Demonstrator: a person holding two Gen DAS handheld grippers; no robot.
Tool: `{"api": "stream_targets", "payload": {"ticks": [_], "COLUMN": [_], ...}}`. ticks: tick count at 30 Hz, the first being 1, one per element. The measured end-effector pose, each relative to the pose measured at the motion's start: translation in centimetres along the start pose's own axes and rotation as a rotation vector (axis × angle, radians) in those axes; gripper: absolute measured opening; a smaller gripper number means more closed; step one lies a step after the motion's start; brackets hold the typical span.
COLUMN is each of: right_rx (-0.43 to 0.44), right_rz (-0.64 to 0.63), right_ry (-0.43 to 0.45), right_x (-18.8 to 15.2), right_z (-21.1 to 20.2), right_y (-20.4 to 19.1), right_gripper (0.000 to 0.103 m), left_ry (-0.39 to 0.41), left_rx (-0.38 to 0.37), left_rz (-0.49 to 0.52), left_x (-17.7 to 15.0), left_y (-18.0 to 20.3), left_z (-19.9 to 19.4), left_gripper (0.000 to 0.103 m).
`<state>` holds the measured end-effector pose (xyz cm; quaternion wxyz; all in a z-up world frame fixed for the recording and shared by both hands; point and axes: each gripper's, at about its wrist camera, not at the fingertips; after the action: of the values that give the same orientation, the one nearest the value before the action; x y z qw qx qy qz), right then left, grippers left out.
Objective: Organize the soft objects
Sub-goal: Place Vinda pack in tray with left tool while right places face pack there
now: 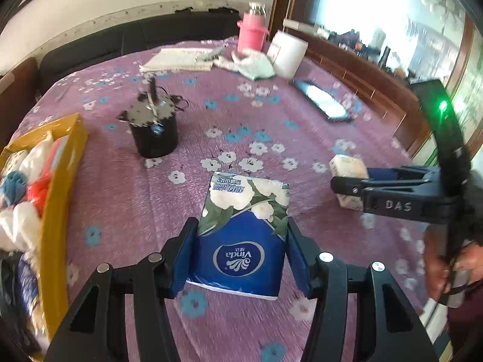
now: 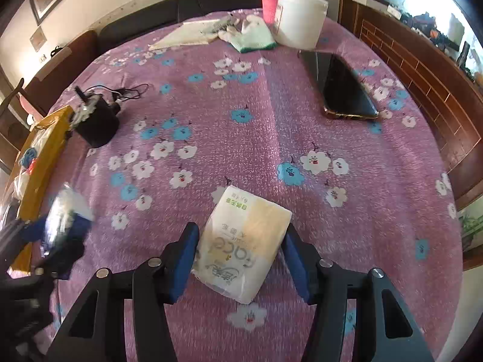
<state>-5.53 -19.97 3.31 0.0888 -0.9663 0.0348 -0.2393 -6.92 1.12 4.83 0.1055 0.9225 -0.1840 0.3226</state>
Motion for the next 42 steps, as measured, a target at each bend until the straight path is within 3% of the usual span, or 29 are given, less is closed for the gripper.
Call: {"api": "stream_targets", "payload": {"ticks": [7, 18, 23, 30, 34, 36, 42], "right_rx": [0.043, 0.116, 0.153, 0.205, 0.240, 0.254, 0.329], "right_rz": [-0.054, -0.194, -0.268, -0.381, -0.438, -0.461, -0.483], "right_ry": [0.068, 0.096, 0.091, 0.076, 0.053, 0.030, -0.059], "right_x": [-0.7, 0.0, 0.8, 1.7, 2.1, 2.3, 2.8], "right_z": [-3.0, -4.4, -4.2, -3.4, -2.2, -1.0, 2.6], "right_y": [-2.5, -10.5, -15.4, -22.9, -27.0, -29.0, -33.7], "right_gripper": [0.059, 0.059, 0.059, 0.059, 0.059, 0.059, 0.059], "left_ry": [0.074, 0.130, 0.104, 0.062, 0.063, 0.062, 0.181], "left_rx": [0.035, 0.335, 0.407, 0.406, 0.386, 0.392, 0.330], "left_rz": [-0.127, -0.423, -0.515, -0.570, -0.526, -0.511, -0.572], "left_x": [-1.7, -6.8, -8.5, -10.0, -10.3, -10.2, -10.8], "left_y": [-4.6, -19.7, -24.8, -28.1, -27.9, -27.6, -27.9], "left_z": [-5.7, -13.0, -13.2, -11.3, -10.4, -10.3, -13.6], "left_gripper": [0.055, 0.055, 0.055, 0.056, 0.073, 0.075, 0.078]}}
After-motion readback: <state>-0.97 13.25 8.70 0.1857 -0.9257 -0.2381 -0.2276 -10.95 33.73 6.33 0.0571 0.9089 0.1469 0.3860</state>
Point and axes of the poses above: each gripper's, at about its wrist camera, not at the fingertips, and z roughly the way its jaws point, y to its right, x to its top, and after that the axes turned 4 degrees about x, right-handed
